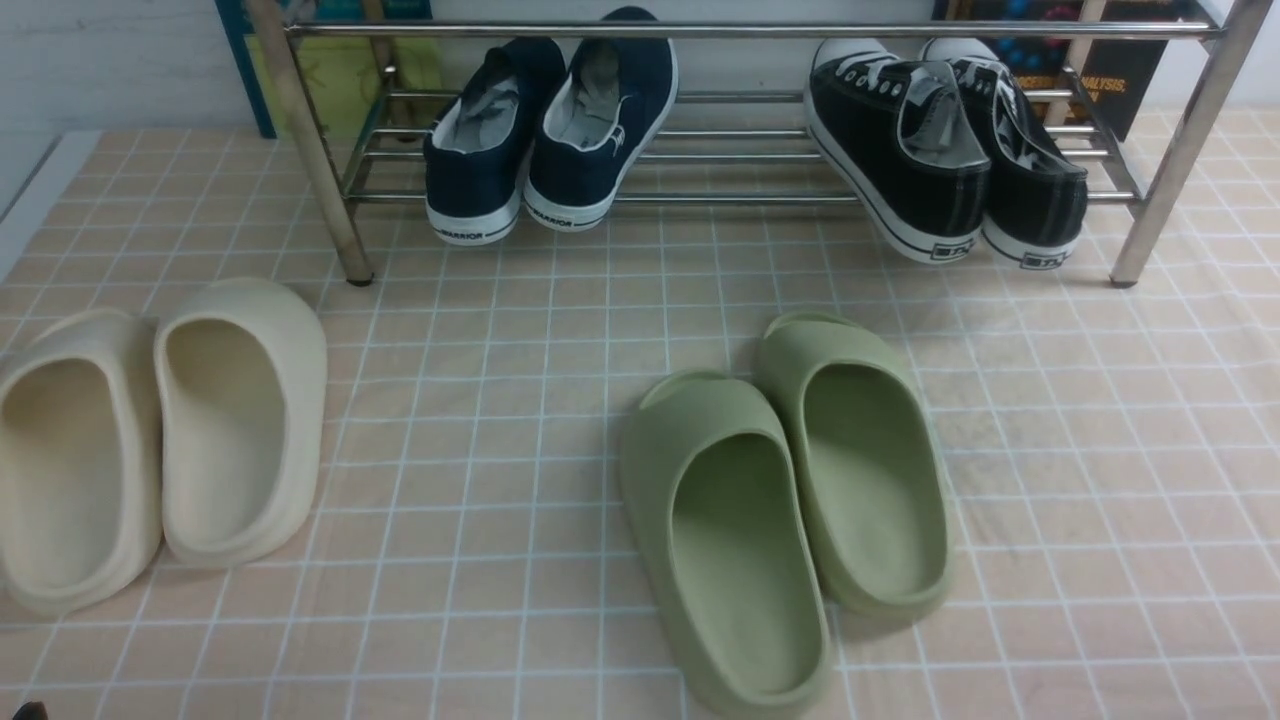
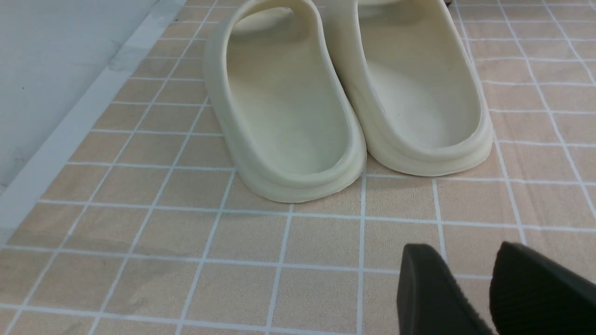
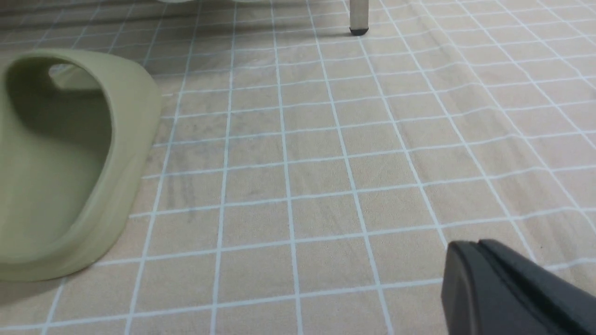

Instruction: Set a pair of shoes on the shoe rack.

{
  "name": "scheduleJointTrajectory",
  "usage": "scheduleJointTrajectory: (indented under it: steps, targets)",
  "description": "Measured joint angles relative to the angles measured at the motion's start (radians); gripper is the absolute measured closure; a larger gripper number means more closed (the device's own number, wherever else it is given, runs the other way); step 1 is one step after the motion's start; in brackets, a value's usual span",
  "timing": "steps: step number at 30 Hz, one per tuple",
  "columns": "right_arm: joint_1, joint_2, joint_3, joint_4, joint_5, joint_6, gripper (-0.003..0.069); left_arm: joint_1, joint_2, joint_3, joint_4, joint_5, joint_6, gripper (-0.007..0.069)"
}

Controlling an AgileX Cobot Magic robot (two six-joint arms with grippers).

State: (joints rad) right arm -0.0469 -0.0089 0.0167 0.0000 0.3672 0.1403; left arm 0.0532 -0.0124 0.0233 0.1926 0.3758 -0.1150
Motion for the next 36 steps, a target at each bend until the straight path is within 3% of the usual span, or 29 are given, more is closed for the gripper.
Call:
scheduleJointTrajectory:
  steps: [36]
  targets:
    - [0.000,0.000,-0.002,0.000,0.006,0.000,0.0656,0.000,0.000,0.000,0.000,0.000,0.000,0.0386]
